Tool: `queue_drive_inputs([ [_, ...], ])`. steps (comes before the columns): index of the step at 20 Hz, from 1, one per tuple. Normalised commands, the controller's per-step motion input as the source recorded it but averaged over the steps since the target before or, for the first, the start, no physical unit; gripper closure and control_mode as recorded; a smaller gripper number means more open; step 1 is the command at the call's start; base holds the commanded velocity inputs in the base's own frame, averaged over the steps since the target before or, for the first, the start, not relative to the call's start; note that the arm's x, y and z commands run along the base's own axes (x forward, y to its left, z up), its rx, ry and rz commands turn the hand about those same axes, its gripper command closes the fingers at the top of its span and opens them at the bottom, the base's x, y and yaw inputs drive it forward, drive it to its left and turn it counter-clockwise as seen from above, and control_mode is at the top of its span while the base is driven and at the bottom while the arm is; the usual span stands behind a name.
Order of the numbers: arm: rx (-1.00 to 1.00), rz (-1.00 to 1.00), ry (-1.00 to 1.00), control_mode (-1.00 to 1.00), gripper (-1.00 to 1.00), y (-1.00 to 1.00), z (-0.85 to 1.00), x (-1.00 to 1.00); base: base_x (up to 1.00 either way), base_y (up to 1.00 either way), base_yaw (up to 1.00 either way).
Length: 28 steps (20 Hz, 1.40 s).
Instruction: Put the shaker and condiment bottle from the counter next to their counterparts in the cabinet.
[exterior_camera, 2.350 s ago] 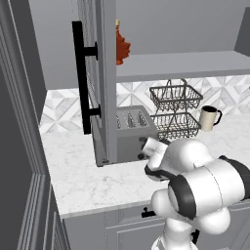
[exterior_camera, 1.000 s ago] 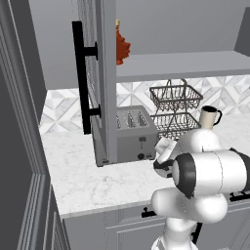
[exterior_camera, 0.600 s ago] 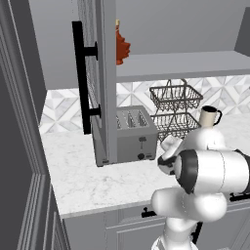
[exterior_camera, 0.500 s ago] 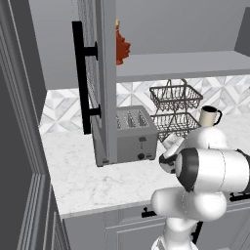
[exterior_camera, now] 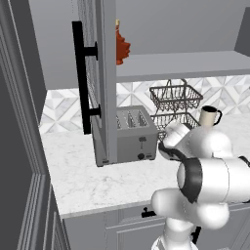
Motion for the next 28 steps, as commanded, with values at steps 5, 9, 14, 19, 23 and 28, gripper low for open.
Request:
queue_drive_inputs([
  [5, 0.0, 0.18, -0.09, -1.0, 1.0, 0.0, 0.72, -0.03, 0.0, 0.0, 0.0],
  [9, -0.02, 0.28, -0.17, -1.0, 1.0, 0.0, 0.68, -0.02, 0.0, 0.0, 0.0],
  [14, -0.05, 0.27, -0.32, -1.0, 1.0, 0.0, 0.61, -0.52, 0.0, 0.0, 0.0],
  [19, -0.03, 0.23, -0.35, -1.0, 1.0, 0.01, 0.75, -0.48, 0.0, 0.0, 0.0],
  [23, -0.09, 0.26, -0.37, -1.0, 1.0, 0.21, 0.68, -0.47, 0.0, 0.0, 0.0],
  [28, -0.21, 0.26, -0.38, -1.0, 1.0, 0.57, 0.64, -0.37, 0.0, 0.0, 0.0],
])
